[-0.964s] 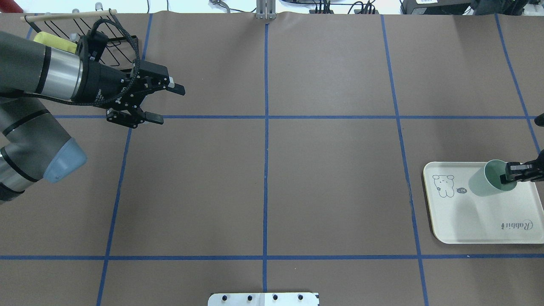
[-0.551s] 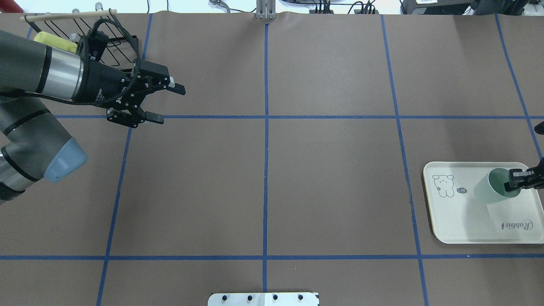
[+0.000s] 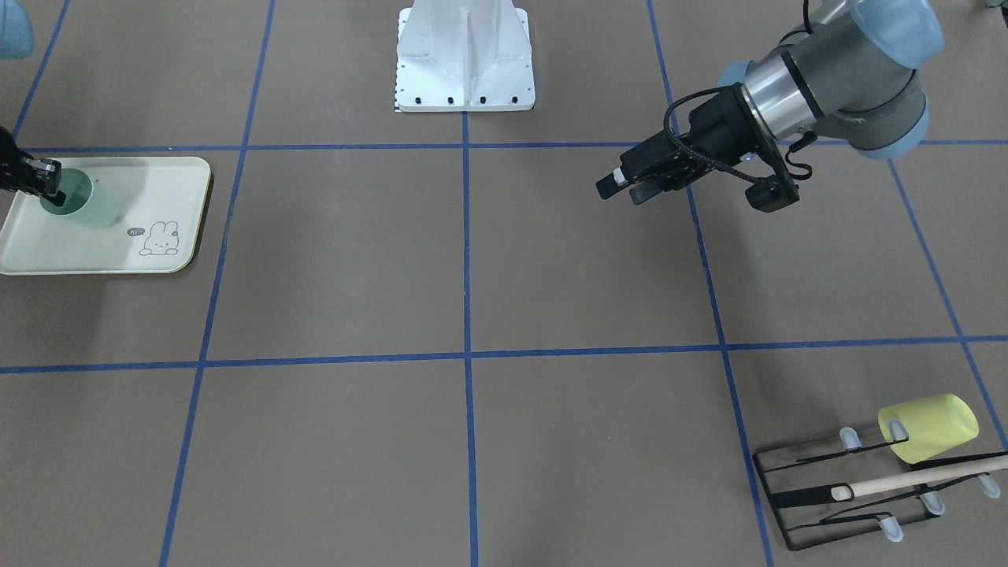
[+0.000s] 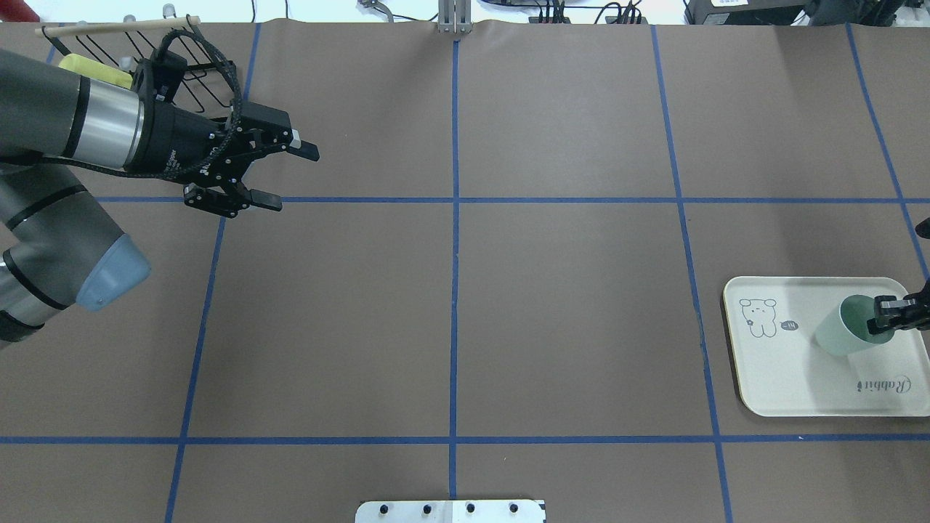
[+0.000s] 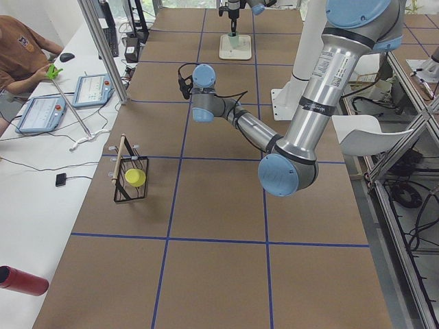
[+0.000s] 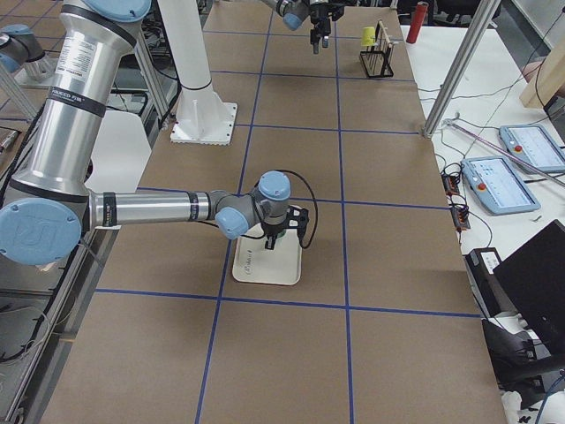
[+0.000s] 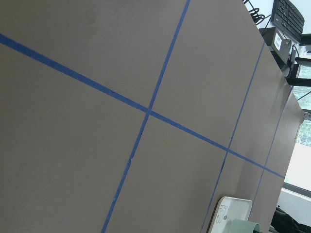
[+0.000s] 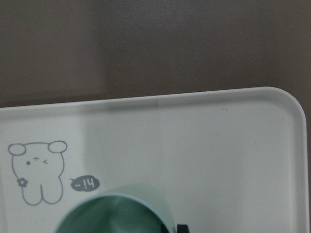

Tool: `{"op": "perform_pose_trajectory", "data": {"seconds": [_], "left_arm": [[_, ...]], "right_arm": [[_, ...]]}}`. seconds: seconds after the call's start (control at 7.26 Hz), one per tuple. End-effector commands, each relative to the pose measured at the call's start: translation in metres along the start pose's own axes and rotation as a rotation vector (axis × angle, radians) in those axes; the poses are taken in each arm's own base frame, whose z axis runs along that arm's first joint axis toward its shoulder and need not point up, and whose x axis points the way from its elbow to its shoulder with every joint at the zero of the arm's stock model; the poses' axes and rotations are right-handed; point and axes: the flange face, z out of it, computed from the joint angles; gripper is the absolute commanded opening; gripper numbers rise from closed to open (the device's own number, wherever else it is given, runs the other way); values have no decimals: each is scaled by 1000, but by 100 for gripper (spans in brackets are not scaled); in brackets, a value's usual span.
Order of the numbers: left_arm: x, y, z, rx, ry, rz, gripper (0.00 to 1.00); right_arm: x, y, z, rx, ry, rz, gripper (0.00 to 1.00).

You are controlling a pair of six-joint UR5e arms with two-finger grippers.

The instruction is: Left arm grabs green cup and hands to right arm on tray

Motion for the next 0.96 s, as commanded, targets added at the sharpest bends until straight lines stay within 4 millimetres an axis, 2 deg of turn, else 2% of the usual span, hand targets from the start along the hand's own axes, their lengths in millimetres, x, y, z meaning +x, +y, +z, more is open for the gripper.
{"op": "perform_pose_trajectory", "data": {"seconds": [0.0, 0.14, 0.28, 0.41, 0.55, 0.69, 0.83], "left_arm": [[0, 0, 0, 0, -1, 0, 100], [0, -1, -1, 2, -1, -1, 100], [0, 0, 0, 1, -2, -3, 100], [0, -1, -1, 2, -1, -3, 100], [-2, -3, -5, 6, -3, -4, 100], [-1, -22, -30, 29, -4, -11, 100], [-1, -30, -43, 40, -5, 46, 100]], "right_arm": [[6, -1, 6, -9, 7, 9, 25], [5, -1, 5, -5, 6, 10, 99], [2, -1, 1, 2, -1, 5, 100], [-10, 3, -16, 15, -31, -12, 100], [-7, 1, -56, 63, -88, 16, 100], [-5, -1, -84, 104, -129, 32, 100], [3, -9, -113, 175, -145, 20, 100]]}}
